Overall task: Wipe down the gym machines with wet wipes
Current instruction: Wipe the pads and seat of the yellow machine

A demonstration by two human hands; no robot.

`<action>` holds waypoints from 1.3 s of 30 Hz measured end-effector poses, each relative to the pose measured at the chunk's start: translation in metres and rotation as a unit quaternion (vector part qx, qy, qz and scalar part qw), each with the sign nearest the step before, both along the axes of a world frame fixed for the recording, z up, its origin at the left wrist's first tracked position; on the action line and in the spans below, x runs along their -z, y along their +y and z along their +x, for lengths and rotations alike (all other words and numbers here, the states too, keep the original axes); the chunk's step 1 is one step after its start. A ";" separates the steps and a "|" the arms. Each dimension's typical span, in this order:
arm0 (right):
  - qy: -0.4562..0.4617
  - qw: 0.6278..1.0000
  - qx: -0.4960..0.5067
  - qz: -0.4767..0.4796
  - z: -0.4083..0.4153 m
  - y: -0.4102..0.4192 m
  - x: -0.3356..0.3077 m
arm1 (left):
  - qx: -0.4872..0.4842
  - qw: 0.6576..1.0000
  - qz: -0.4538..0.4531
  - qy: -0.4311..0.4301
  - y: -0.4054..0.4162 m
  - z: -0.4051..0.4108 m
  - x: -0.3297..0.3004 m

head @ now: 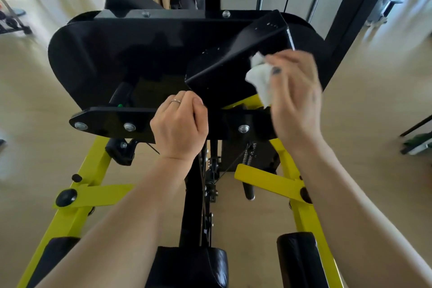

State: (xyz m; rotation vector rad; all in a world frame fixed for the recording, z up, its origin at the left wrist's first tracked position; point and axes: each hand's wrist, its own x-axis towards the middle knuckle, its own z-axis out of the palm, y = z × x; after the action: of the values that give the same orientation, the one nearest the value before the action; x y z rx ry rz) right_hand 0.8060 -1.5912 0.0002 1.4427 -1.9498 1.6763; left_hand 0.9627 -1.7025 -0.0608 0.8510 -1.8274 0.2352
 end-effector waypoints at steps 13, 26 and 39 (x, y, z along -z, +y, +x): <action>0.051 0.977 -0.129 0.160 0.048 -0.030 0.034 | 0.001 0.999 -0.035 -0.013 -0.006 0.000 0.004; 0.069 0.993 0.093 -0.017 -0.006 -0.014 0.012 | 0.027 0.999 -0.015 0.010 -0.003 0.001 0.003; 0.026 0.992 -0.003 0.122 0.001 -0.016 0.009 | 0.170 0.976 0.113 -0.074 0.038 -0.017 -0.055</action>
State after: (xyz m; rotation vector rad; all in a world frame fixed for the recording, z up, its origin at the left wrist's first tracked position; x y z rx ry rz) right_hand 0.8071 -1.6069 -0.0084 1.5584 -2.1843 1.4254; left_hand 0.9453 -1.6642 -0.0059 0.6725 -2.1343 -0.1344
